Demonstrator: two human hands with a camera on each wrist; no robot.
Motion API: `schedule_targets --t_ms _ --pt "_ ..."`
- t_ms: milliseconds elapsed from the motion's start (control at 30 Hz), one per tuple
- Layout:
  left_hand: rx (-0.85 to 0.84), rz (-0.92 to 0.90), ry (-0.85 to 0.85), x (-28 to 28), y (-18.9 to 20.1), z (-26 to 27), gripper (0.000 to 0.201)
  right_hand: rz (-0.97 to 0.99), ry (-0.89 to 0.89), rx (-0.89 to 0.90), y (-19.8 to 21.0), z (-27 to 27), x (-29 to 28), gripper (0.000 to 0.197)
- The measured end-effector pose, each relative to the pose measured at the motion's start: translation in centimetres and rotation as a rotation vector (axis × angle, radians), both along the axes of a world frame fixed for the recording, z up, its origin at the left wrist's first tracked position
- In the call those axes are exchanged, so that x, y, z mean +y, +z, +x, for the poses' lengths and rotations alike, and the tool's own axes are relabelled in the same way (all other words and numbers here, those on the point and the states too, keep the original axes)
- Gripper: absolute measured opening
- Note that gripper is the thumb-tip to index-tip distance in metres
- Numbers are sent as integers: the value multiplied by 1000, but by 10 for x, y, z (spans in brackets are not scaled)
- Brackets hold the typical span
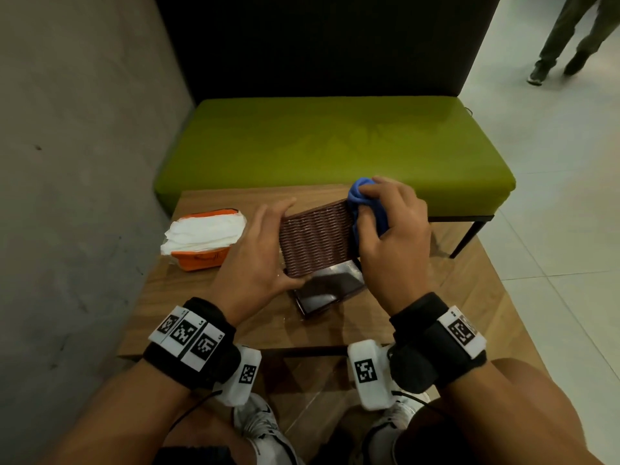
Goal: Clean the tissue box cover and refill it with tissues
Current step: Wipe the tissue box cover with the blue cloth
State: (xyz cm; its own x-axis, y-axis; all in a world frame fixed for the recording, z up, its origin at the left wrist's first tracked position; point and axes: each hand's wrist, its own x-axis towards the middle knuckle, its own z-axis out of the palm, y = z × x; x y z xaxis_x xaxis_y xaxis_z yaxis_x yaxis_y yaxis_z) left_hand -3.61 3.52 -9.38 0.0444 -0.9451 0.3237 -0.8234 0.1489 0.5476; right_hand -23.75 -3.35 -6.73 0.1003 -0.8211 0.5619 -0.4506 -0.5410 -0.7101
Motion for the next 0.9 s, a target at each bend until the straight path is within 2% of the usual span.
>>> schedule_targets --t_ms 100,233,467,567,700,733,800,900 --pt "-2 13 -41 2 -6 -4 106 -70 7 110 7 6 9 26" --pt "105 42 -63 7 -15 -11 100 -178 33 228 11 12 15 26" --pt "186 17 -37 11 -23 -12 101 -202 55 235 14 19 17 26" --pt "235 19 -19 9 -19 -11 95 -200 77 242 17 22 18 25" --pt "220 -78 -11 8 -14 -1 87 -247 131 398 16 16 22 23" --pt "187 -104 -13 8 -13 1 88 -236 130 374 17 9 19 23" --pt "126 -140 -24 11 -14 6 90 -107 127 184 16 -5 5 21" --pt "102 -163 -48 16 -16 9 89 278 233 -123 16 -20 -18 17"
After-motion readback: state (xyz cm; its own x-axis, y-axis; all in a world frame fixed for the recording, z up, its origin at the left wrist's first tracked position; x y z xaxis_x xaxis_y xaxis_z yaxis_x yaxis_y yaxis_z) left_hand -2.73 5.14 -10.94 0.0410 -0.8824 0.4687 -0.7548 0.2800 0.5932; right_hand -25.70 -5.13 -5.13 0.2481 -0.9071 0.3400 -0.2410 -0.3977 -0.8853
